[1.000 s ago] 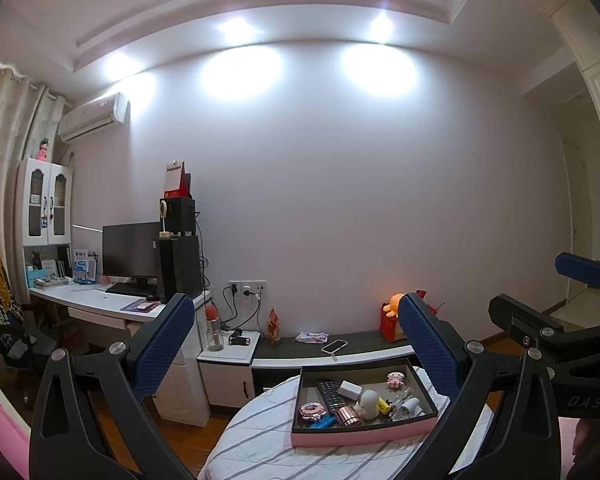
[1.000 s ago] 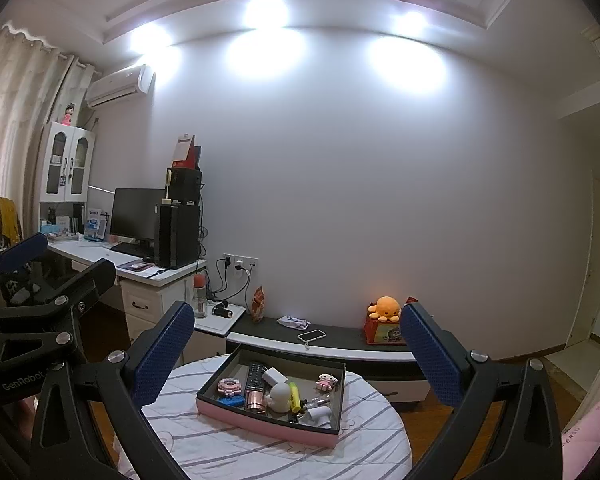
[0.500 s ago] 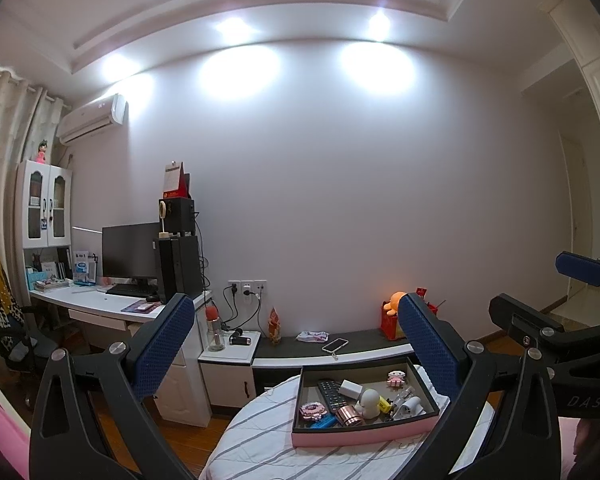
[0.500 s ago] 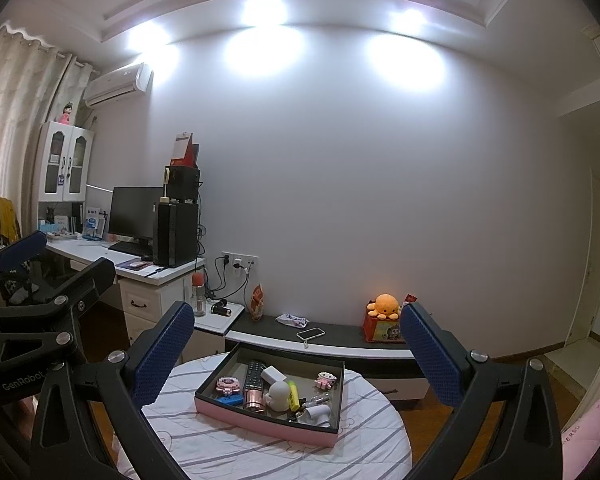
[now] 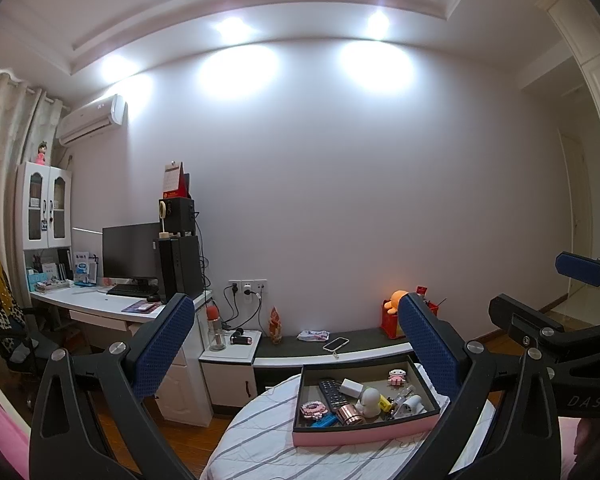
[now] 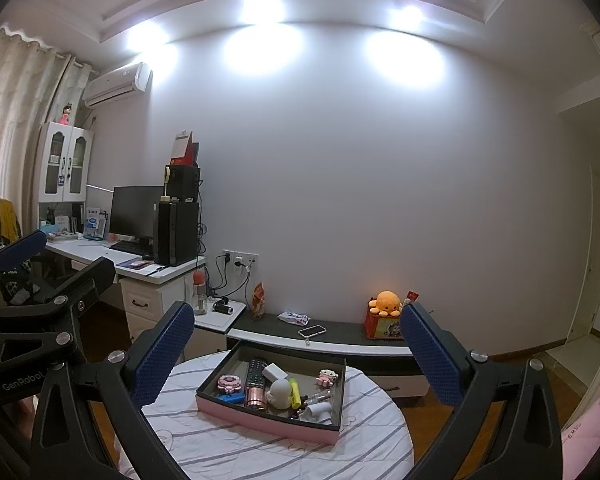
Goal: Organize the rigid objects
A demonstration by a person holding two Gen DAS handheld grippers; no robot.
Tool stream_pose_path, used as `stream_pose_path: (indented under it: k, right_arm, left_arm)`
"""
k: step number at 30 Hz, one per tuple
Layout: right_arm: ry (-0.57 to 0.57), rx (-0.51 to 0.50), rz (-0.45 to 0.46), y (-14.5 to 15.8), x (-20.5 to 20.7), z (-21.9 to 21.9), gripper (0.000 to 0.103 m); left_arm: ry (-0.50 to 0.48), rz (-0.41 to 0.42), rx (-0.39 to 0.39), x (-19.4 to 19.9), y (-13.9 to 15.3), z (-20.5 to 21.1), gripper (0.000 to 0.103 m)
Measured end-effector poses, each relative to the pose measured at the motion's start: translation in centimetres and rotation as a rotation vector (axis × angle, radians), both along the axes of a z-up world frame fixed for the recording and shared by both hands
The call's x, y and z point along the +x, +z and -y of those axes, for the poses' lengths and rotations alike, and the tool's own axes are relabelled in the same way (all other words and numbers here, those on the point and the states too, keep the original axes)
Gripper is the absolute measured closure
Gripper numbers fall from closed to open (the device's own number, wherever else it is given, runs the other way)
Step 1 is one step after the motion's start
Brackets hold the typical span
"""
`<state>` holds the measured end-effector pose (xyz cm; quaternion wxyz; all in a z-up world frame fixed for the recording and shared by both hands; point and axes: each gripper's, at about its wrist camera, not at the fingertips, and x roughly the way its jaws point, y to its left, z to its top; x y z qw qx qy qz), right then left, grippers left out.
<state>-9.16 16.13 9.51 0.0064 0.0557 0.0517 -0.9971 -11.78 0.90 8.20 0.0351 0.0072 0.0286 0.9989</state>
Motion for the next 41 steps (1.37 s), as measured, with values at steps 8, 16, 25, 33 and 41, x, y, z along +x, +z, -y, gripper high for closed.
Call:
stream_pose_path:
  k: [8,16,25,33,41]
  right_arm:
    - [0.0,-0.001,0.006,0.11,-0.2,-0.02,0.0]
    - [-0.001,0.0,0.003,0.08,-0.16,0.02,0.0]
    - [-0.007,0.004,0.003,0.18,0.02,-0.04,0.0]
    - [-0.005,0.003,0.002,0.15,-0.21,-0.13,0.0]
    - [-0.004,0.004,0.003,0.12,-0.2,-0.25,0.0]
  left_arm:
    - [-0.002,0.003,-0.003,0.23,0.06,0.28,0.0]
    - [-0.004,0.0,-0.01,0.4,0.11,0.44,0.0]
    - [-0.011,-0.008,-0.019,0.75,0.36,0.49,0.0]
    - [-0.011,-0.008,-0.021,0.8,0.45,0.53,0.0]
    - [-0.011,-0.007,-0.022,0.96,0.45,0.61,0.0]
